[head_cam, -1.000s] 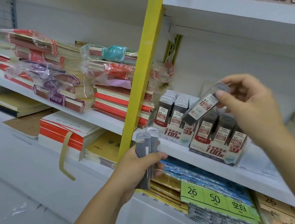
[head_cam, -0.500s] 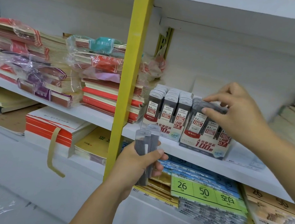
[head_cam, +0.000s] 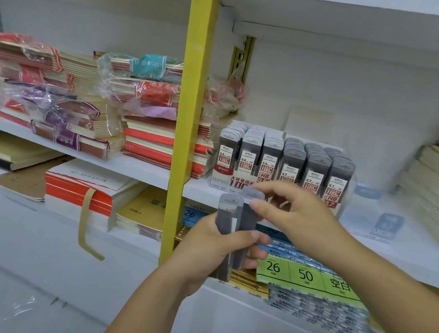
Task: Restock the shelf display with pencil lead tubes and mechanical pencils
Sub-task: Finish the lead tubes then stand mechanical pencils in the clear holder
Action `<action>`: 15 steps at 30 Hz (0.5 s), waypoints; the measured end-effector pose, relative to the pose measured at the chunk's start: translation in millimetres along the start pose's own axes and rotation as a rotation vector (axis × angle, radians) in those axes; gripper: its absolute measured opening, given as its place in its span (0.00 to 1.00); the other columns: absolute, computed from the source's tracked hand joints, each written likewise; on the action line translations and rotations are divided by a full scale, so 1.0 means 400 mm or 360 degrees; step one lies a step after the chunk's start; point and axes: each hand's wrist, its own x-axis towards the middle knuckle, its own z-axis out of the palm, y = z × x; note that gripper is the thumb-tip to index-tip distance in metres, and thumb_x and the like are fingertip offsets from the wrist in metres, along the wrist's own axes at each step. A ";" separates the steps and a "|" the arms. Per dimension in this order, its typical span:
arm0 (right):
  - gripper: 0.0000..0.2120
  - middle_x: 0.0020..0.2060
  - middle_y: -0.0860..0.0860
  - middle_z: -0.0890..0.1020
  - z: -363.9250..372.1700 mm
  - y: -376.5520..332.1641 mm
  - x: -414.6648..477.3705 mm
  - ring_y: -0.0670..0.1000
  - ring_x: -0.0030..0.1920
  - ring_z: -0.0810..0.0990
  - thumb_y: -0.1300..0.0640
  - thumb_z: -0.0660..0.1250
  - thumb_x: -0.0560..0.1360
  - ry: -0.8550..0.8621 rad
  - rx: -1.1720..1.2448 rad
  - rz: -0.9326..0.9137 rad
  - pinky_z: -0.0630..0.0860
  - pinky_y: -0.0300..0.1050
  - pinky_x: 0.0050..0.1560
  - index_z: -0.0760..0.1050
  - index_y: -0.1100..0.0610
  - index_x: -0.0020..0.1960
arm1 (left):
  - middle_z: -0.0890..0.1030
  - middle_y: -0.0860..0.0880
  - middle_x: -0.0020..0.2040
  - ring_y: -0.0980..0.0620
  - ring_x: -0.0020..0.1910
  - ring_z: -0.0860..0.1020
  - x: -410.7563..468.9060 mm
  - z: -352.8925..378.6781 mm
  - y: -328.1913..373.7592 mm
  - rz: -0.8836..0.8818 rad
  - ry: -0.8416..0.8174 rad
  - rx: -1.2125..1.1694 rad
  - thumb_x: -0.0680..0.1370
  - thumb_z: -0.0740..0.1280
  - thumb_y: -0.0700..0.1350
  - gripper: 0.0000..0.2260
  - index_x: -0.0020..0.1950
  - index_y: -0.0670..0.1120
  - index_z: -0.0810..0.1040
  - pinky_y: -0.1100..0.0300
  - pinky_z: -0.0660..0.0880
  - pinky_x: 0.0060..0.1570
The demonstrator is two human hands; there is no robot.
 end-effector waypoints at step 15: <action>0.08 0.52 0.42 0.84 -0.061 0.032 0.005 0.42 0.47 0.82 0.58 0.60 0.81 -0.0004 0.0551 0.0058 0.77 0.39 0.45 0.74 0.48 0.56 | 0.85 0.51 0.40 0.55 0.30 0.77 0.002 -0.024 -0.006 0.0032 0.0165 0.0091 0.74 0.77 0.49 0.12 0.55 0.61 0.83 0.63 0.74 0.29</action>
